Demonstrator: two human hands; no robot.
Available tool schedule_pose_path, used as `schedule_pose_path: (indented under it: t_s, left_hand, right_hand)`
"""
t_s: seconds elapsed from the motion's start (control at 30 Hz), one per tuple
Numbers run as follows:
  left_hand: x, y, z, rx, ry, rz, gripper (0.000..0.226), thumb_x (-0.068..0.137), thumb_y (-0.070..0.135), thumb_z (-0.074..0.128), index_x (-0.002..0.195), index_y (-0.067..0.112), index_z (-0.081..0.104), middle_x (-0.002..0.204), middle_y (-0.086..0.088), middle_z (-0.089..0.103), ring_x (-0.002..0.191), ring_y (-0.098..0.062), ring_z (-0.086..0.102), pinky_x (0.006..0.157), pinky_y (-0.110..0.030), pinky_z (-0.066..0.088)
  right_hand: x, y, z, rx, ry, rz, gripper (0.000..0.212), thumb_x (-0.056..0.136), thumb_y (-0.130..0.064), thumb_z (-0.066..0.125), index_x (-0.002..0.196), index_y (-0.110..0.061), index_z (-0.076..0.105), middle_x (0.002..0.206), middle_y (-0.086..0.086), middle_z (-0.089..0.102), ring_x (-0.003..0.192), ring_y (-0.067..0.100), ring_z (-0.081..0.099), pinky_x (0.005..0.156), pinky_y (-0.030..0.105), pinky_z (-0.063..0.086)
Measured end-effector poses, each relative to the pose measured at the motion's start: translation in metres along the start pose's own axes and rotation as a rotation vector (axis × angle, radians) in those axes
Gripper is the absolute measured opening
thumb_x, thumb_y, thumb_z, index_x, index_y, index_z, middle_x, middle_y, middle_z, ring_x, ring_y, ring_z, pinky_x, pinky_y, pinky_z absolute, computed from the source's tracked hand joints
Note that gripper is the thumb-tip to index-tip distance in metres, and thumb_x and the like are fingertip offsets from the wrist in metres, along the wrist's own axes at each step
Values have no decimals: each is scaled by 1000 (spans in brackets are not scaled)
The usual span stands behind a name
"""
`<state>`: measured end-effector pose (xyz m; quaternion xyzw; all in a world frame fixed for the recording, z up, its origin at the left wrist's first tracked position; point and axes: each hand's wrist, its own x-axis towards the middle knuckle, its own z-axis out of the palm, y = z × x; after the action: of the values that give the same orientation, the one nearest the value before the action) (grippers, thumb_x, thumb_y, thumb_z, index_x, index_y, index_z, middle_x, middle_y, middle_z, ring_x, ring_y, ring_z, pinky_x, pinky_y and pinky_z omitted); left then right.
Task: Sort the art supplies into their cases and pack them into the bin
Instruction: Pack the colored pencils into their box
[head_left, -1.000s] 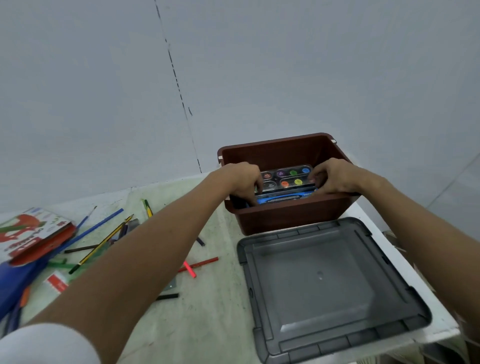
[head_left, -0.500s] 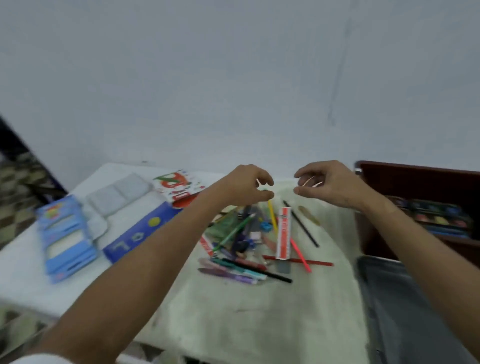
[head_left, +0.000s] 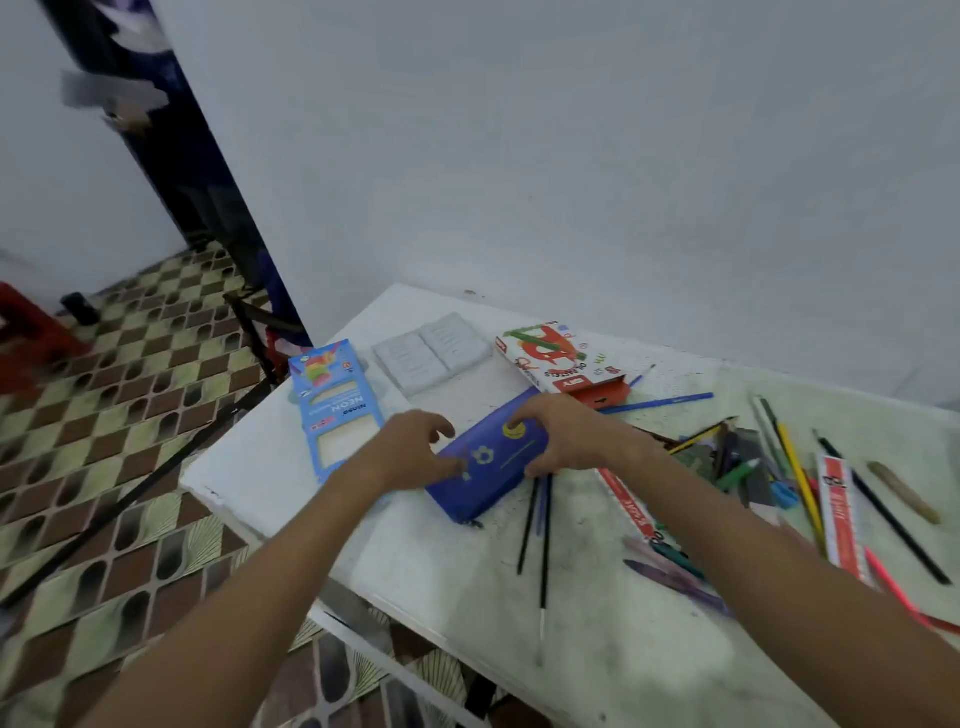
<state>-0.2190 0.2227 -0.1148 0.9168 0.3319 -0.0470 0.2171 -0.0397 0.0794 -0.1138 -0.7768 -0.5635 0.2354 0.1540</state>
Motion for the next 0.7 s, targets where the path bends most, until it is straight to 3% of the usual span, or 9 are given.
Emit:
schedule_pose_path:
  t_s: [0.17, 0.23, 0.4, 0.53, 0.7]
  left_hand:
    - [3, -10, 32, 86, -47, 85, 84, 68, 70, 67, 136, 25, 46, 116, -5, 48, 109, -22, 46, 91, -35, 44]
    - [5, -9, 38, 135, -28, 108, 86, 68, 72, 65, 137, 25, 44, 117, -6, 49, 110, -23, 46, 92, -36, 43]
    - [6, -13, 16, -140, 15, 167, 59, 79, 63, 62, 124, 25, 59, 112, 4, 63, 93, -10, 57, 79, -24, 44]
    - [12, -49, -17, -196, 192, 75, 42, 86, 47, 63, 120, 23, 61, 112, 4, 61, 96, -12, 58, 79, -23, 41]
    - [13, -107, -44, -208, 337, -191, 44, 87, 30, 64, 128, 14, 57, 126, -9, 57, 112, -24, 55, 86, -26, 38]
  right_hand:
    - [18, -3, 17, -213, -46, 27, 60, 77, -22, 77, 132, -16, 52, 135, 1, 47, 123, 18, 43, 99, 25, 35]
    - [20, -1, 19, -248, -52, 22, 56, 78, -22, 76, 130, -18, 54, 135, -1, 47, 124, 18, 41, 101, 26, 34]
    - [28, -11, 13, -275, -87, 114, 56, 81, -1, 61, 132, -24, 52, 141, -3, 44, 127, 19, 44, 101, 34, 43]
    - [43, -47, 9, -78, -75, 52, 47, 85, -15, 61, 130, -24, 52, 138, -1, 45, 108, 19, 59, 87, 31, 51]
    - [69, -88, 25, 109, 31, -5, 44, 85, -33, 66, 127, -20, 58, 128, 0, 59, 104, 11, 58, 85, 20, 44]
